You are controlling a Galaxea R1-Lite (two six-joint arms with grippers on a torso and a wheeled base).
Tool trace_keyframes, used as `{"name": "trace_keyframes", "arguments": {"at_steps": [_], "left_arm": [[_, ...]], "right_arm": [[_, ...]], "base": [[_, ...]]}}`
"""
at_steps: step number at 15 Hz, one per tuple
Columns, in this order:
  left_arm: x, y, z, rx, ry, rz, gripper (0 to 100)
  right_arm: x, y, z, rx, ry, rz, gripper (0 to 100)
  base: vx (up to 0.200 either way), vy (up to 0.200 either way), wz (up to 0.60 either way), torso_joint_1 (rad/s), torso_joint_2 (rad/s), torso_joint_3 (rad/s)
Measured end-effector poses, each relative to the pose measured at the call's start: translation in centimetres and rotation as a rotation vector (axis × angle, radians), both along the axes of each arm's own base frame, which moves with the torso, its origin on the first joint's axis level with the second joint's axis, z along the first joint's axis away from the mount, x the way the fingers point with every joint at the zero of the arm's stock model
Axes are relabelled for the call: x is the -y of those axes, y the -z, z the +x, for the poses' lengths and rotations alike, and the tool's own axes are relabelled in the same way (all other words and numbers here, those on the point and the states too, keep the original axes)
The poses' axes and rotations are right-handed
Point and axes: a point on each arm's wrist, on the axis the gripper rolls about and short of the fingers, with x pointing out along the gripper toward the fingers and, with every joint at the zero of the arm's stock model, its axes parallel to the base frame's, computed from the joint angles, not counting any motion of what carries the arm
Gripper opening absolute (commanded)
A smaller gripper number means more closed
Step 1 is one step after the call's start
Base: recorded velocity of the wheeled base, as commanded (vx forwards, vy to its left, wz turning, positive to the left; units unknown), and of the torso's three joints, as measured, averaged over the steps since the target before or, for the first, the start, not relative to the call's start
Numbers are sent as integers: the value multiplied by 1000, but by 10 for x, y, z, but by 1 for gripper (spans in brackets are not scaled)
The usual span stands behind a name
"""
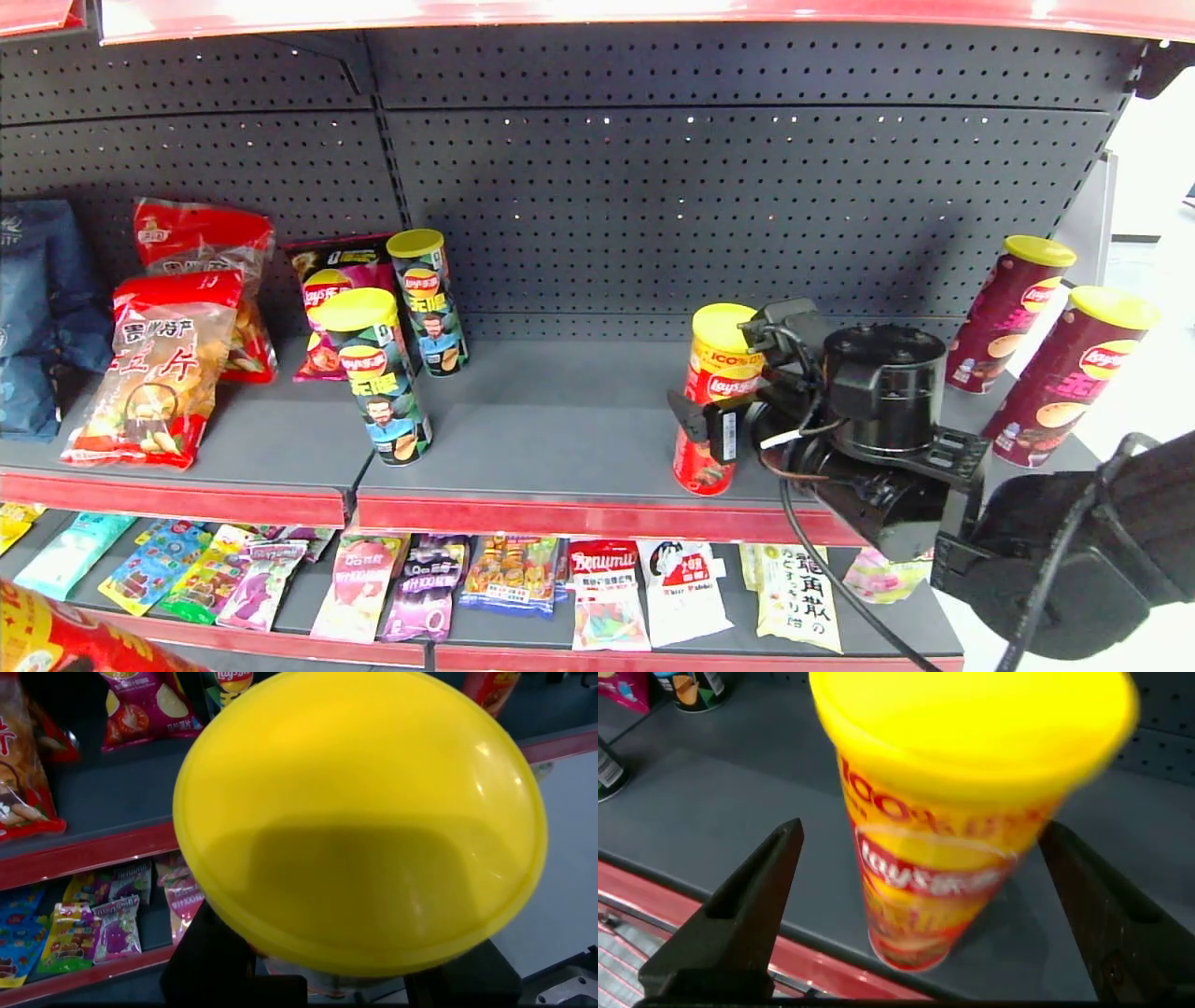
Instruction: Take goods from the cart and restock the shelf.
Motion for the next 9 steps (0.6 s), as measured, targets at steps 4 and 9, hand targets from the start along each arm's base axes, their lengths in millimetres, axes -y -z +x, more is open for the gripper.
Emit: {"name": "trace_keyframes", "arguments": {"at_steps": [4, 9], "left_arm": [[0, 0, 0, 0, 3, 0, 0], [0, 1, 1, -12, 22, -6, 0]], "right_arm": [[17, -6, -22, -3, -2, 0, 100], [56, -3, -83, -29, -53, -24, 100]], "base": [[0, 0, 0, 0, 0, 0], [0, 0, 0, 0, 0, 0]]}}
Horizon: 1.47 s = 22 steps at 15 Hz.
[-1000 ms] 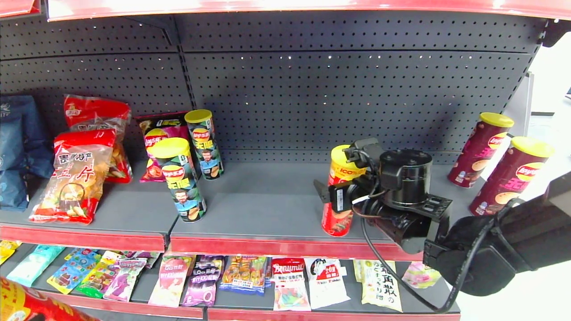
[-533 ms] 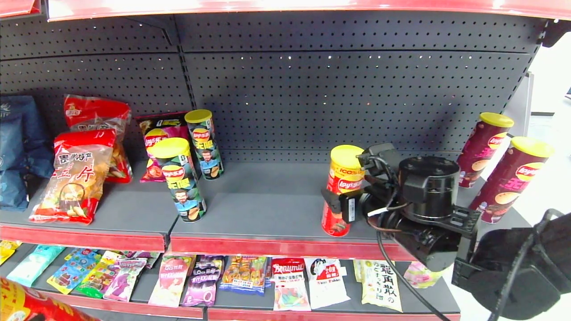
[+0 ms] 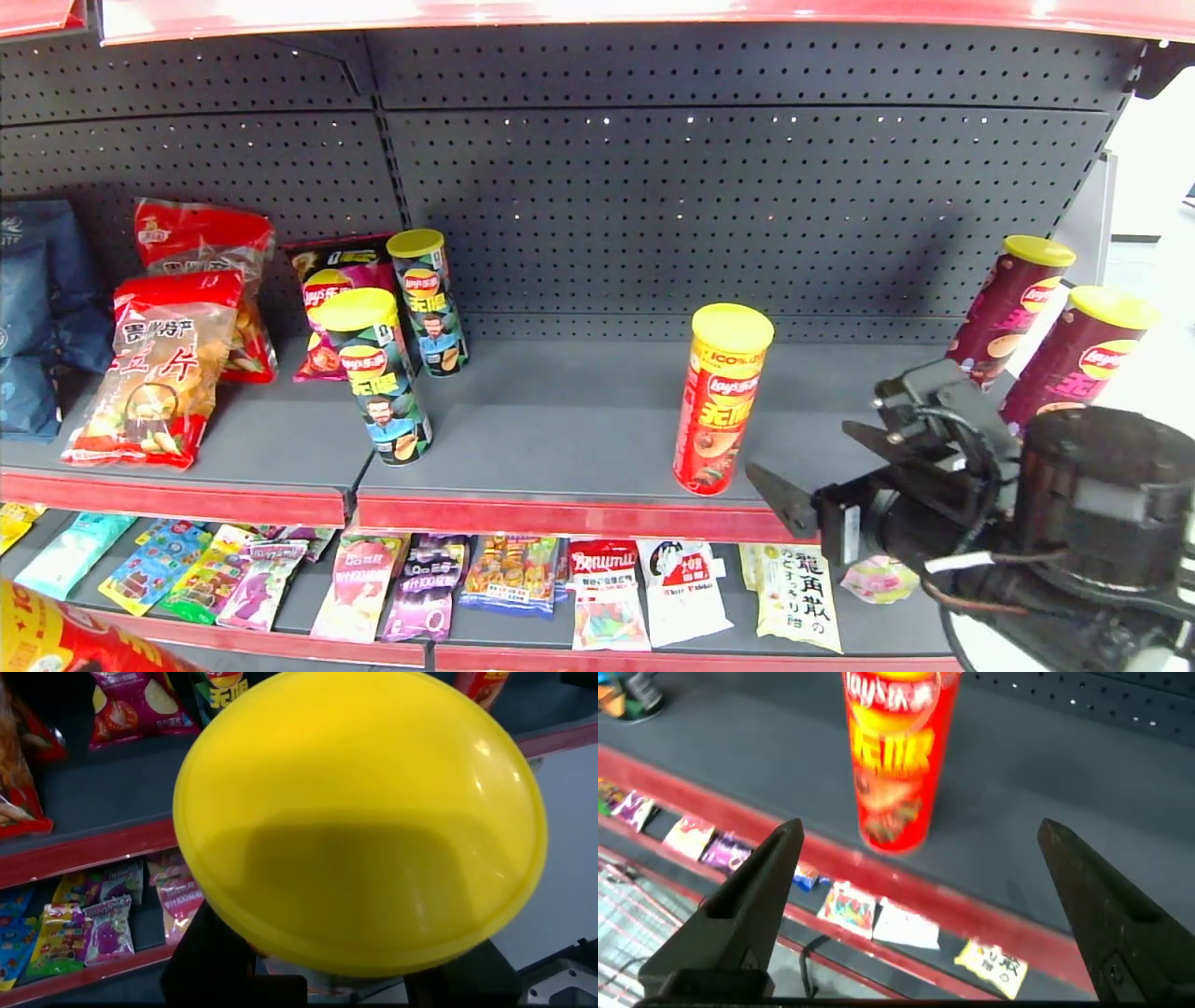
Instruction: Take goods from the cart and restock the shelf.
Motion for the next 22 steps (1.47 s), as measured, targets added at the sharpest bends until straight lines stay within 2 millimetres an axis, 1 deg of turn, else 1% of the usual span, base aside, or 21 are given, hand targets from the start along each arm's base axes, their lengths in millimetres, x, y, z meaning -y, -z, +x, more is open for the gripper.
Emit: {"name": "trace_keyframes", "arguments": {"at_steps": [2, 3, 5, 6, 8, 9, 11, 12, 14, 15, 16, 17, 18, 20, 22], "left_arm": [[0, -2, 1, 1, 12, -3, 0], [0, -2, 2, -1, 11, -3, 0], [0, -5, 5, 3, 13, -3, 0], [0, -6, 6, 5, 14, -3, 0], [-1, -10, 10, 18, 16, -2, 0], [-1, -14, 12, 31, 25, -2, 0], [-1, -21, 19, 51, 55, -6, 0], [-1, -26, 22, 57, 59, -6, 0], [-2, -35, 30, 82, 60, -3, 0], [-2, -34, 33, 68, 65, -6, 0], [-2, -34, 34, 63, 74, -9, 0], [-2, -34, 36, 54, 80, -12, 0], [-2, -34, 38, 47, 80, -13, 0], [-3, -33, 42, 29, 84, -15, 0], [-3, -33, 44, 17, 98, -19, 0]], "right_arm": [[17, -4, -22, 24, -12, 4, 100], [29, -9, -32, 52, -8, 6, 100], [57, -18, -47, 89, 18, -3, 100], [74, -22, -54, 91, 56, -13, 100], [107, -30, -70, 75, 183, -29, 100], [122, -34, -82, 69, 261, -33, 100], [141, -36, -108, 62, 424, -43, 100], [147, -34, -122, 59, 503, -48, 100], [150, -25, -148, 61, 593, -50, 100], [149, -17, -161, 65, 606, -52, 100], [148, -9, -173, 93, 586, -50, 100], [146, 3, -184, 124, 545, -43, 100], [146, 17, -191, 151, 513, -30, 100], [146, 40, -194, 228, 481, 52, 100], [146, 50, -195, 252, 436, 66, 100]], "base": [[0, 0, 0, 0, 0, 0], [0, 0, 0, 0, 0, 0], [0, 0, 0, 0, 0, 0], [0, 0, 0, 0, 0, 0], [0, 0, 0, 0, 0, 0], [0, 0, 0, 0, 0, 0], [0, 0, 0, 0, 0, 0], [0, 0, 0, 0, 0, 0], [0, 0, 0, 0, 0, 0], [0, 0, 0, 0, 0, 0], [0, 0, 0, 0, 0, 0], [0, 0, 0, 0, 0, 0], [0, 0, 0, 0, 0, 0], [0, 0, 0, 0, 0, 0], [0, 0, 0, 0, 0, 0]]}}
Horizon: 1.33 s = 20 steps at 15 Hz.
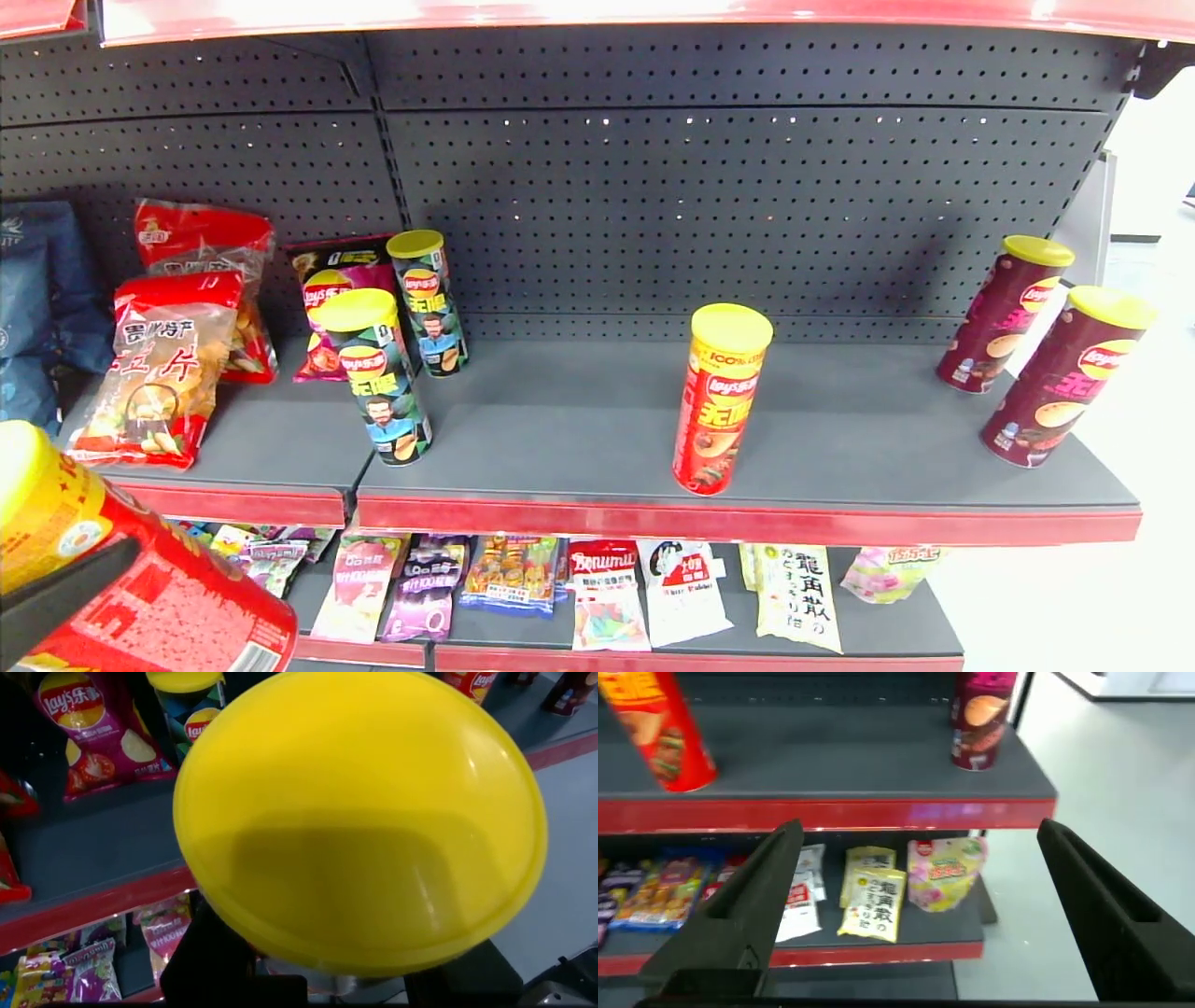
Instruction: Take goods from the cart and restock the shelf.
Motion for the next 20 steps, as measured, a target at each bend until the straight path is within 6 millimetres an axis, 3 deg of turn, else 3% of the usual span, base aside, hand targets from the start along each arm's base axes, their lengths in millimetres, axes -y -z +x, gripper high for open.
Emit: {"name": "trace_keyframes", "arguments": {"at_steps": [5, 14, 20], "left_arm": [[1, 2, 3, -11, 34, -4, 0], [4, 16, -33, 2, 53, -24, 0], [4, 15, -33, 6, 45, -23, 0]], "right_arm": [[-1, 5, -1, 15, -68, -8, 100], [-1, 5, -1, 17, -70, -6, 100], [-1, 5, -1, 17, -70, -6, 100]], "base": [[0, 0, 0, 0, 0, 0], [0, 0, 0, 0, 0, 0], [0, 0, -600, 4, 2, -3]]}}
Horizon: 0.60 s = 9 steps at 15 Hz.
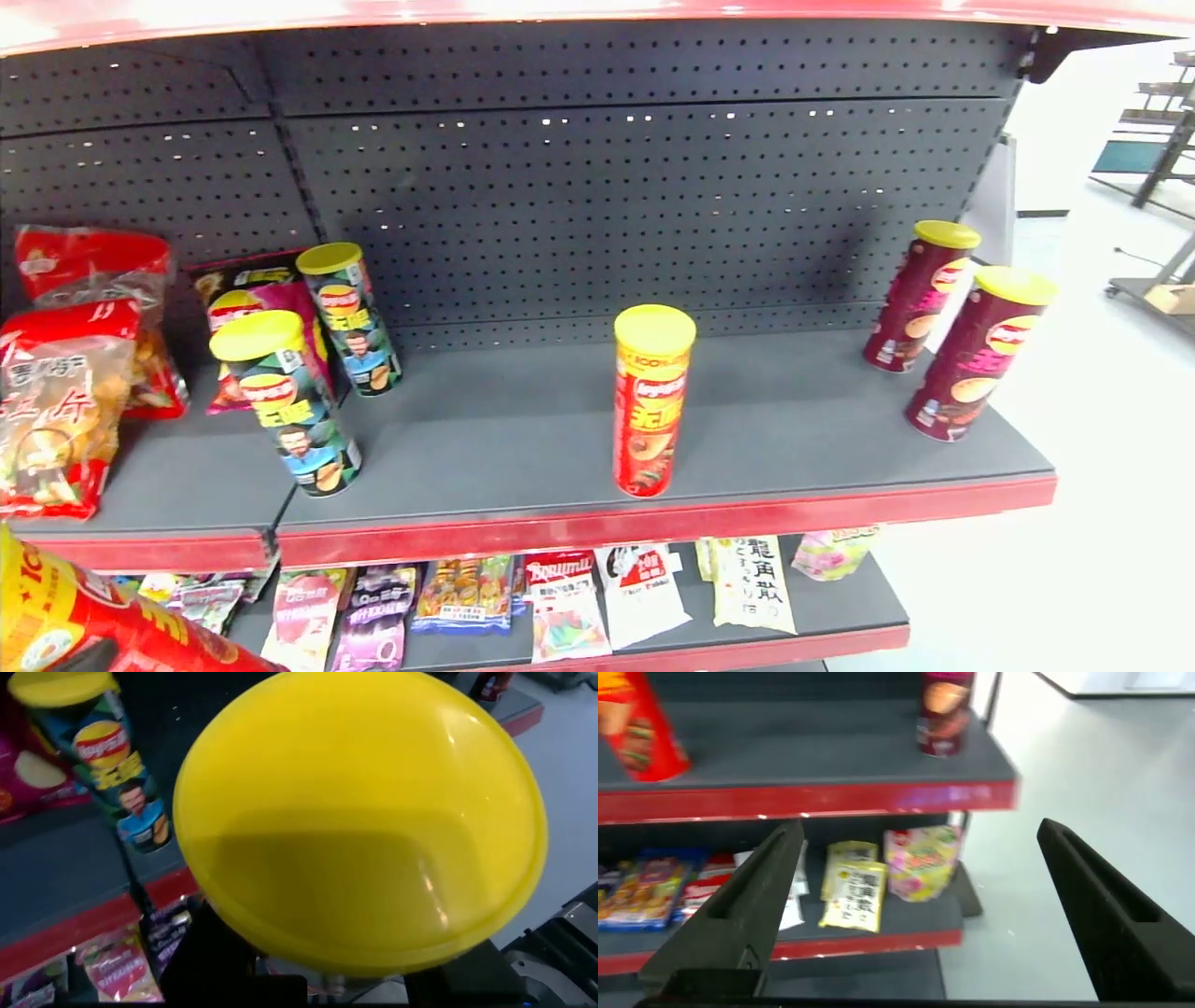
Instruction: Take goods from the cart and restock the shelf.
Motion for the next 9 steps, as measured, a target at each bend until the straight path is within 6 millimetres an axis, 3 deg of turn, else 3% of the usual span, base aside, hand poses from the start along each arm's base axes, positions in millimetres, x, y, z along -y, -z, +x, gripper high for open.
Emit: {"name": "trace_keyframes", "arguments": {"at_steps": [1, 6, 9], "left_arm": [[0, 0, 1, -2, 0, 0, 0], [-2, -1, 10, -36, -79, 16, 0], [-4, -8, 35, -34, -101, 20, 0]], "right_arm": [[0, 0, 0, 1, 1, 0, 100], [0, 0, 0, -1, 1, 0, 100], [0, 0, 0, 1, 0, 14, 100]], "base": [[0, 0, -600, 2, -2, 2], [0, 0, 0, 0, 0, 0], [0, 0, 0, 0, 0, 0]]}}
